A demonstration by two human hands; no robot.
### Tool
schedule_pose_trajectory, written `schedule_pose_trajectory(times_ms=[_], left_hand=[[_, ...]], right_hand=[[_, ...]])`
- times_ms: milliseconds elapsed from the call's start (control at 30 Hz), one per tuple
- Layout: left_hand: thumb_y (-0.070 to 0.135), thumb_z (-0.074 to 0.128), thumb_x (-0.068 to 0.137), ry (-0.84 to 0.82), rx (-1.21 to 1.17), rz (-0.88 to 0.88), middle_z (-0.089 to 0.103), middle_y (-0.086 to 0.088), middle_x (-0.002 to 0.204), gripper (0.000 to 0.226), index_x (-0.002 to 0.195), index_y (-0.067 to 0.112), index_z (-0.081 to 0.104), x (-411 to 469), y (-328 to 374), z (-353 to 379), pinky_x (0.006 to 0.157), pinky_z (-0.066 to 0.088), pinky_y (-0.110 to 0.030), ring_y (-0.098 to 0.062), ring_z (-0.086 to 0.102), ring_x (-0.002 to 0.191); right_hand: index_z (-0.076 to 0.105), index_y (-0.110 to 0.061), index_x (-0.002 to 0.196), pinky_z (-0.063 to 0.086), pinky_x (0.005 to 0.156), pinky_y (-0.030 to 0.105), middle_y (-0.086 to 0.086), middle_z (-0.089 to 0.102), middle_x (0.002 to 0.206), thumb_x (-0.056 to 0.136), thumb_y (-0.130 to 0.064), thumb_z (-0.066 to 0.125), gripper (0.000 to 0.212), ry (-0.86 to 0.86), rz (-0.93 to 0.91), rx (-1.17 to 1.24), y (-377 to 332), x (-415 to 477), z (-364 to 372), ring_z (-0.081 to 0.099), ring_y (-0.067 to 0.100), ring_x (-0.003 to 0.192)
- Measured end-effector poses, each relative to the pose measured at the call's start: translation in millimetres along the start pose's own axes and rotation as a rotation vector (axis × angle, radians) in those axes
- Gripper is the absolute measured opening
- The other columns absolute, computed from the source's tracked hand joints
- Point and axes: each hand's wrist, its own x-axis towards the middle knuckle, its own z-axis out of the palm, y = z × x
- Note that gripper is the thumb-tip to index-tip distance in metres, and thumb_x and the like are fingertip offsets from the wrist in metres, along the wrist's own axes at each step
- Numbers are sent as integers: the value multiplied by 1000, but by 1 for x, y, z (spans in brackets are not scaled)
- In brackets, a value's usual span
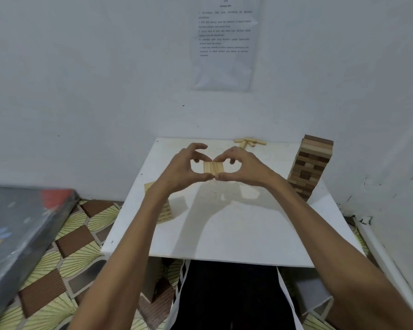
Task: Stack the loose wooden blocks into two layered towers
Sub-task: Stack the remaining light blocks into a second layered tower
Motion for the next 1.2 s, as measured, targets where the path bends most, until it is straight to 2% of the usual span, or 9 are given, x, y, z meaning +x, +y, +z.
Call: schedule_pose_trajectory(times_ms=[267,433,567,733,1067,1200], left_hand=[[32,88,76,41,39,-109,70,29,110,68,133,33,52,-37,-19,-72,94,45,-28,-1,56,110],[28,89,75,110,18,-170,72,24,110,66,131,32,54,-71,-40,-94,87,43,-23,-1,58,107],[26,90,75,147,-17,-209,73,19,110,67,131,31,55,-88,-54,-93,90,43,-23,-4,59,110],[30,90,74,156,-14,-230,73,21,110,67,131,31,54,-95,-63,-86,89,41,-19,0,59,108],[29,88,77,137,-3,-239,72,23,112,65,132,32,53,-100,-73,-80,91,43,-26,-4,58,111],[28,88,77,144,-16,-237,71,24,111,65,132,30,53,-101,-73,-78,90,42,-24,-4,58,110]], right_hand=[[70,-39,119,42,84,22,-18,57,123,81,-51,83,42,-131,-119,-37,-62,38,33,52,-1,107],[67,-39,123,44,88,27,-16,56,124,81,-51,82,46,-228,-153,-66,-83,57,70,53,6,111],[66,-38,125,45,92,30,-15,55,126,83,-46,82,46,-273,-147,-66,-89,61,86,52,10,115],[66,-39,125,45,95,32,-14,53,129,82,-47,82,47,-305,-112,-83,-88,60,93,51,9,116],[66,-40,125,45,97,34,-13,52,131,82,-46,82,47,-328,-102,-100,-84,60,100,51,11,119],[65,-41,123,45,96,34,-13,53,130,82,-45,82,44,-324,-109,-95,-83,59,101,51,11,118]])
